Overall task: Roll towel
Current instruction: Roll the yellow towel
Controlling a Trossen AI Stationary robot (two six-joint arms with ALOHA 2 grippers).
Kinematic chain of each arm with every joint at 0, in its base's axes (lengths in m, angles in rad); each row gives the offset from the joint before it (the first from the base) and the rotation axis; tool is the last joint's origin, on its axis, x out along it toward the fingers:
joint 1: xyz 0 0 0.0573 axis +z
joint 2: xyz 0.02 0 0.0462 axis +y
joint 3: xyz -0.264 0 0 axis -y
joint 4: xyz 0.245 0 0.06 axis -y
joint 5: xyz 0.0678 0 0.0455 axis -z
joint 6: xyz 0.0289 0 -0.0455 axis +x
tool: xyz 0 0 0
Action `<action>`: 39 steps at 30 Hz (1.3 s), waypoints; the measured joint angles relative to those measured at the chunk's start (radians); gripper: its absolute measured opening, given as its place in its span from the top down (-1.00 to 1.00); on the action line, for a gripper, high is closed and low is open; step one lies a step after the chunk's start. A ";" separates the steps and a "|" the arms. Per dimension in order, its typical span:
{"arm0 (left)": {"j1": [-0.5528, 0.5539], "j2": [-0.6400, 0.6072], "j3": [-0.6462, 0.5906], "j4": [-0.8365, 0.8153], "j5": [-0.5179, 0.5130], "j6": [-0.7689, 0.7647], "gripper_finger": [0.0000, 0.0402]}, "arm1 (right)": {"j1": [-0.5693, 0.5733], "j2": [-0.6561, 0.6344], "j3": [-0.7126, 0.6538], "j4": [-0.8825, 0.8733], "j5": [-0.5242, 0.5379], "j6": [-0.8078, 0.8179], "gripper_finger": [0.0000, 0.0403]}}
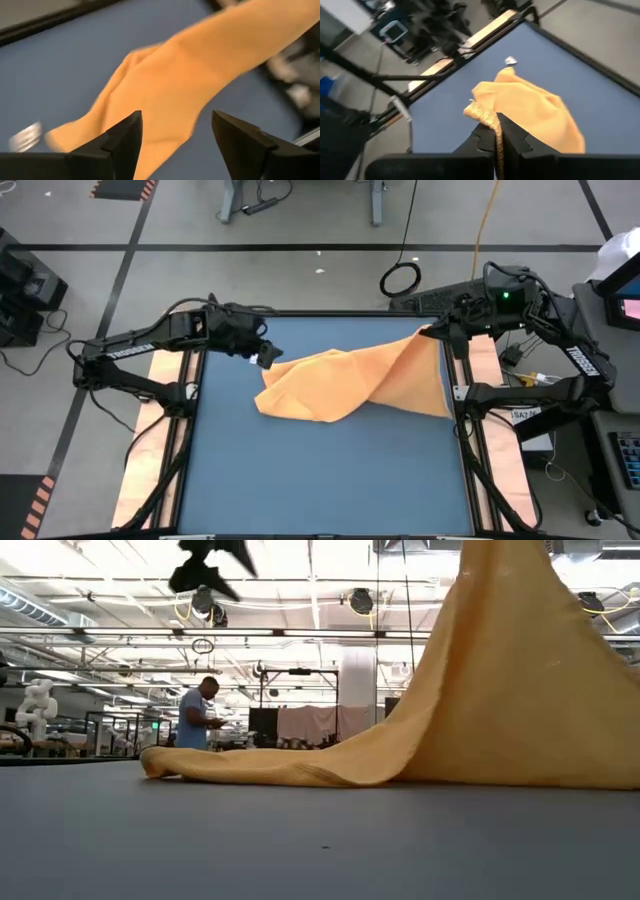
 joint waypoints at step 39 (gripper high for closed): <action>-0.179 0.550 0.341 0.846 -0.105 0.415 -0.64 | 0.146 0.245 -0.001 0.109 0.124 0.090 1.00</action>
